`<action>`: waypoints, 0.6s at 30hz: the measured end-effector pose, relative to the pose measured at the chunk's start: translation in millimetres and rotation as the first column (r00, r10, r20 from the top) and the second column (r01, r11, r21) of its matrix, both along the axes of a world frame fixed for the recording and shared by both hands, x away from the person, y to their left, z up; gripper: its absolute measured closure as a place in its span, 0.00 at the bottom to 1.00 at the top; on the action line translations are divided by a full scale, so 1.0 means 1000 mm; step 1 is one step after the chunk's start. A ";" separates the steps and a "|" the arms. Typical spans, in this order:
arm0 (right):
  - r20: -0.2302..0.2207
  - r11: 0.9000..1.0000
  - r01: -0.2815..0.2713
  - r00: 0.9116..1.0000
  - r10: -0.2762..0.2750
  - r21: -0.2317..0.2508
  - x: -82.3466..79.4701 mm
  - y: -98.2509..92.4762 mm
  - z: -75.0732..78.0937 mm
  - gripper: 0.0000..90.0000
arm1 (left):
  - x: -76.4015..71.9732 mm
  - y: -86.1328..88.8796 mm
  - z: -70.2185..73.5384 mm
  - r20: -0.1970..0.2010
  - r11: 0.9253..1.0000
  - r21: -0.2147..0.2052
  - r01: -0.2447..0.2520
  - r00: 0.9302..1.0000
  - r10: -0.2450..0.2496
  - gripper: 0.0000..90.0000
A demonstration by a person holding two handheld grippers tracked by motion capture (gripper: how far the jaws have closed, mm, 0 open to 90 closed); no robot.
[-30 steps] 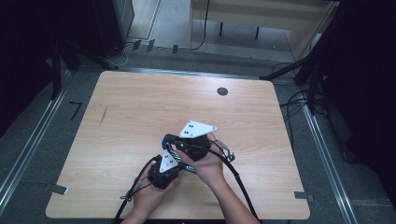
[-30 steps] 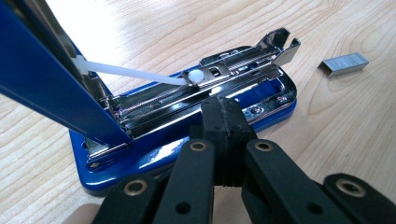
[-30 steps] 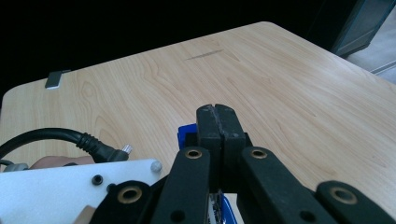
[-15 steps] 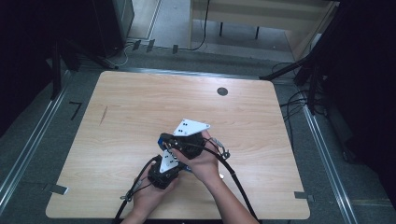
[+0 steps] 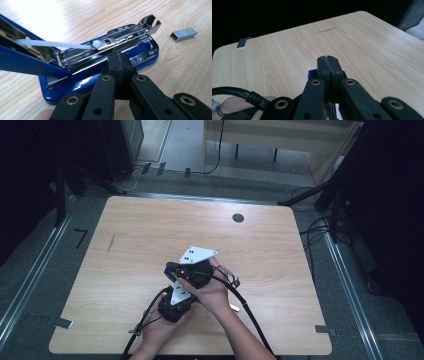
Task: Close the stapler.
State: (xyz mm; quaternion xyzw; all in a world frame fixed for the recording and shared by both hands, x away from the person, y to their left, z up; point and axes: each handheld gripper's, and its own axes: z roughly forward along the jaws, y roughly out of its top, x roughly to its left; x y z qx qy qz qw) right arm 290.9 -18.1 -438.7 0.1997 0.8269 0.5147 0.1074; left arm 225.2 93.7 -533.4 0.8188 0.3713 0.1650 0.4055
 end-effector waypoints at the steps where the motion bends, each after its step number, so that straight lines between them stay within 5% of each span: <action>1: -0.003 1.000 -0.001 1.000 0.001 0.001 0.000 0.001 0.000 1.00 | 0.000 0.000 0.000 -0.001 1.000 -0.001 0.000 1.000 0.000 1.00; 18: -0.051 0.999 -0.049 0.997 0.050 0.004 0.012 0.008 -0.002 1.00 | 0.000 0.000 0.000 0.002 1.000 0.003 -0.001 1.000 0.001 1.00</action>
